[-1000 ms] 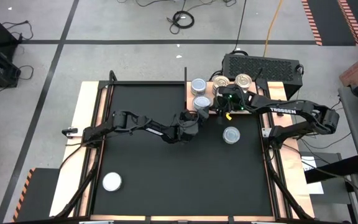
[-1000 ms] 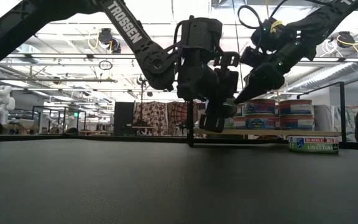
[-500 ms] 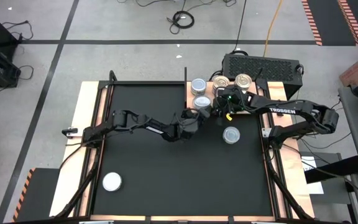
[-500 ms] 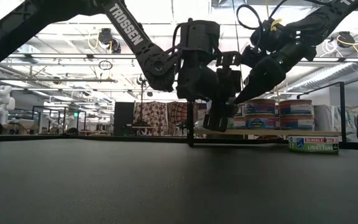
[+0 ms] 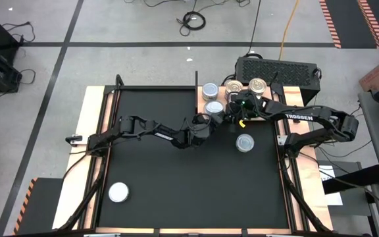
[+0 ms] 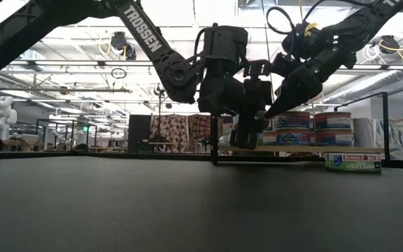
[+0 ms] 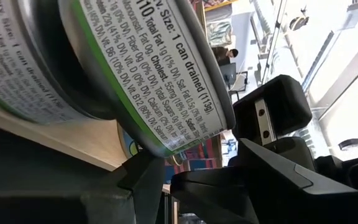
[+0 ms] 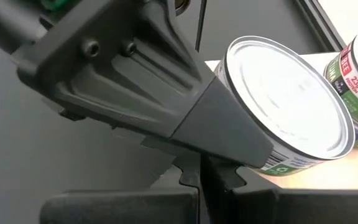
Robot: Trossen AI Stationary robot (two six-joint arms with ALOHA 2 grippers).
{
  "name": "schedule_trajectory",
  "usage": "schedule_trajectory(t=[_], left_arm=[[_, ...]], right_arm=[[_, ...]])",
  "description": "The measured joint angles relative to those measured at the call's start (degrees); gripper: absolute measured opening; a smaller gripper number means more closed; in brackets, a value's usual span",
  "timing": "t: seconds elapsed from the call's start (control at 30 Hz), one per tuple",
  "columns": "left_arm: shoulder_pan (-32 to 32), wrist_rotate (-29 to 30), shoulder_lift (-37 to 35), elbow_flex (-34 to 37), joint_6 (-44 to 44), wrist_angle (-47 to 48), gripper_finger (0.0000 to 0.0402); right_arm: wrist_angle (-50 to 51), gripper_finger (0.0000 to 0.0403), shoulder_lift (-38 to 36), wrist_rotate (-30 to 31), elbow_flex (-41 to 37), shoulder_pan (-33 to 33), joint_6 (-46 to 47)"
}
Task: Stack canned seafood by type on shelf
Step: Stack the green tuna can on top of the other green tuna can on the shelf
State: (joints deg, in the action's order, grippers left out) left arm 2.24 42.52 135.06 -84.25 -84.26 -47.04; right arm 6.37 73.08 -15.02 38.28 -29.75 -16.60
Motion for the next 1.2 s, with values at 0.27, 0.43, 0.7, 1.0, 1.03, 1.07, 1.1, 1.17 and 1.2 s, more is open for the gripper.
schedule_trajectory(t=[0.27,0.43,0.7,1.0,1.03,1.07,1.1,1.17,1.2], left_arm=[[0.02,-0.88,0.00,0.00,0.56,0.75,0.0201],[-0.15,-0.23,0.00,0.00,0.44,1.10,0.0201],[-0.28,0.04,-0.02,-0.02,-0.88,1.09,0.0201],[-0.76,-4.17,0.15,0.04,-0.29,1.58,0.0201],[-0.69,-4.17,0.13,0.04,-0.29,1.52,0.0201],[-0.70,-4.19,0.13,0.04,-0.29,1.52,0.0201],[-0.66,-4.28,0.13,0.04,-0.29,1.58,0.0201],[-0.65,-5.10,0.13,0.04,0.93,1.60,0.0201],[-0.72,-5.50,0.13,0.04,1.74,1.51,0.0201]], right_arm=[[0.18,0.0000,-0.23,-0.29,-0.02,-1.46,-1.52],[0.14,0.0000,-1.10,1.31,-0.02,-2.30,-1.62],[0.03,0.0000,-2.01,1.43,-0.02,-2.89,-1.68],[-0.65,0.0000,-0.65,4.93,0.13,-3.68,-1.01],[-0.64,0.0000,-0.61,4.72,0.13,-3.62,-0.88],[-0.61,0.0000,-0.61,4.59,0.13,-3.62,-0.69],[-0.52,0.0000,-0.61,4.61,0.13,-3.70,-0.59],[-0.16,0.0000,-0.63,4.63,0.13,-3.70,-0.59],[0.17,0.0000,-0.63,4.59,0.13,-3.68,-0.59]])
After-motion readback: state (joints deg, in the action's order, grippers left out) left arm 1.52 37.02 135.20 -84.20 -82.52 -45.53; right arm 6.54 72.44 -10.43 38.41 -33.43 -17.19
